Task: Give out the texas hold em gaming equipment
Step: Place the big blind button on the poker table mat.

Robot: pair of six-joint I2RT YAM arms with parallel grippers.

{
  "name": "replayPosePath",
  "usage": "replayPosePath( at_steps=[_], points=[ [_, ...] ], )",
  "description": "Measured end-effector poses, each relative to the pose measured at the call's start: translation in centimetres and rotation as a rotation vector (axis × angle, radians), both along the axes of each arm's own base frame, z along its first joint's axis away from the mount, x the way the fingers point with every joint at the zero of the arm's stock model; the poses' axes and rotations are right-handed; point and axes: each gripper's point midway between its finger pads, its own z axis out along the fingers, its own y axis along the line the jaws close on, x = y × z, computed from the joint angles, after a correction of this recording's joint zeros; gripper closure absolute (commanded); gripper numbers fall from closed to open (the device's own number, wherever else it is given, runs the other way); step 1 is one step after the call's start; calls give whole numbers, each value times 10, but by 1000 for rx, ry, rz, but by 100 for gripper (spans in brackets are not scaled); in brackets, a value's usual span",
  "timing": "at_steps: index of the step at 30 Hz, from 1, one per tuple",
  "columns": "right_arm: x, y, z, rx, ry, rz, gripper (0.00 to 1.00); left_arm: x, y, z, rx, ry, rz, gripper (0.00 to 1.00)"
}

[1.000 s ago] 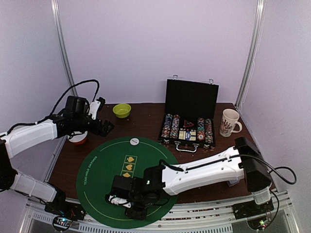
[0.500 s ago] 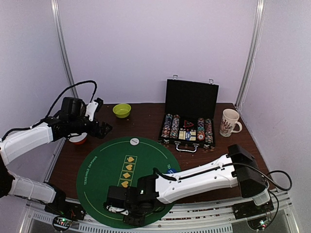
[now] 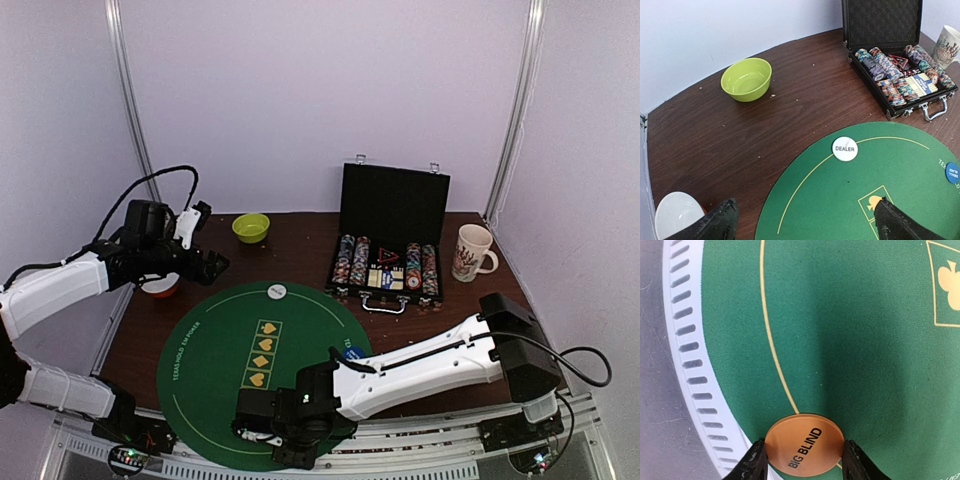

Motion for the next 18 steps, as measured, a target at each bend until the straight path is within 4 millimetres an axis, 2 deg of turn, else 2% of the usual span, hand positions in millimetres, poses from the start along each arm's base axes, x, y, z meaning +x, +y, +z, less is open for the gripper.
replayPosePath(
  at_steps=[11, 18],
  points=[
    [3, -1, 0, -3, -25, -1, 61, 0, -1, 0, -1, 0, -3, 2],
    [8, -10, 1, -36, -57, -8, 62, -2, -1, 1, -6, -2, -9, 2]
  ],
)
